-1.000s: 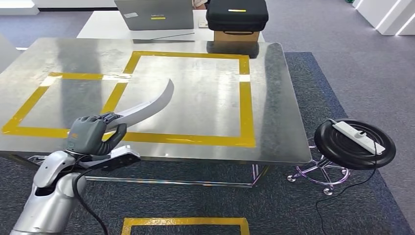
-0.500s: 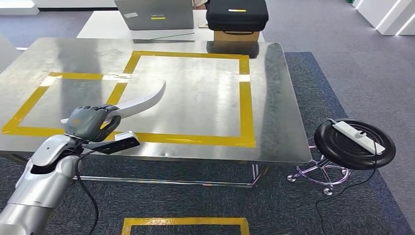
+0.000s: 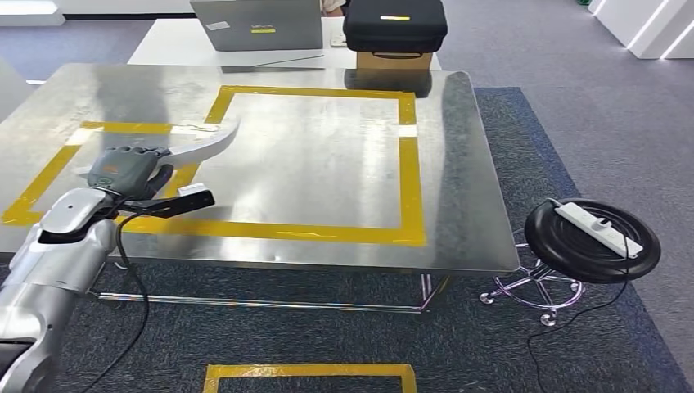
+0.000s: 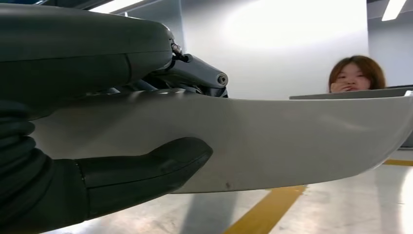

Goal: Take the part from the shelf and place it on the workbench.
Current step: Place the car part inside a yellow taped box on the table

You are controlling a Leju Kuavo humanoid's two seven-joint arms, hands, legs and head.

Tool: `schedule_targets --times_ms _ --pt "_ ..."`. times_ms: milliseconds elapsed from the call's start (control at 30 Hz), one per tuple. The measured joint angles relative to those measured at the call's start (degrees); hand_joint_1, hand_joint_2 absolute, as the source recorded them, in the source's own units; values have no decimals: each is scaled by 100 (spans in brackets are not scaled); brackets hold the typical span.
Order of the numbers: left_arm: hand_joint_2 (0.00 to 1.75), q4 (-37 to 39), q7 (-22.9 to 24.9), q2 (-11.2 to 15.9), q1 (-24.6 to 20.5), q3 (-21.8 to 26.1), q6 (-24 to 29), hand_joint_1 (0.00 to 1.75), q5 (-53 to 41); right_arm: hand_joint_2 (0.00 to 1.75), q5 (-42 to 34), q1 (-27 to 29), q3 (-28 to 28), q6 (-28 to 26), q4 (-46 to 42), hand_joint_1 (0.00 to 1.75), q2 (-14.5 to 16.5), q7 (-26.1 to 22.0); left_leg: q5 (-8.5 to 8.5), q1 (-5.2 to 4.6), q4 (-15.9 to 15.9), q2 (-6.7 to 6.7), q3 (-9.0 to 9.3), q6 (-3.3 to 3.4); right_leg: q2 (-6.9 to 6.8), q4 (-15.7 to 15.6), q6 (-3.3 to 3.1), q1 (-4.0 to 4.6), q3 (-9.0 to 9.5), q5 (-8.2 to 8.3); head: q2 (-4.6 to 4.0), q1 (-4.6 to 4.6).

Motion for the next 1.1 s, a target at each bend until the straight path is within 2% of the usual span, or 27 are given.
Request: schedule_targets --times_ms 200,367,567,900,1033,1100 --pt "175 1038 407 107 -552 -21 82 175 -353 175 11 -22 104 40 4 0 0 16 1 0 0 1 -1 -1 1 7 0 0 -3 0 0 1" --pt "175 1618 675 156 -842 -27 81 175 -563 175 11 -22 146 46 7 0 2 45 1 0 0 1 -1 -1 2 9 -1 0 -4 0 0 0" --pt "175 2088 899 227 -1032 3 -61 175 -747 175 10 -18 211 55 21 0 4 75 1 0 0 2 -2 -1 4 12 -1 0 -7 -1 0 1" --pt "175 2597 1199 371 -1100 264 -306 175 -906 175 -3 -17 248 98 27 0 4 110 1 0 0 4 -3 -1 3 16 -4 1 -11 -3 0 1" --pt "175 2699 1213 401 -1118 339 -342 0 -961 0 -18 -16 250 106 32 0 4 116 1 0 0 4 -3 -1 3 16 -4 0 -10 -3 0 1" --pt "175 2736 1257 410 -1129 371 -336 0 -1031 0 -37 -15 250 107 36 0 4 116 1 0 0 4 -3 -2 3 16 -4 0 -11 -3 0 0"
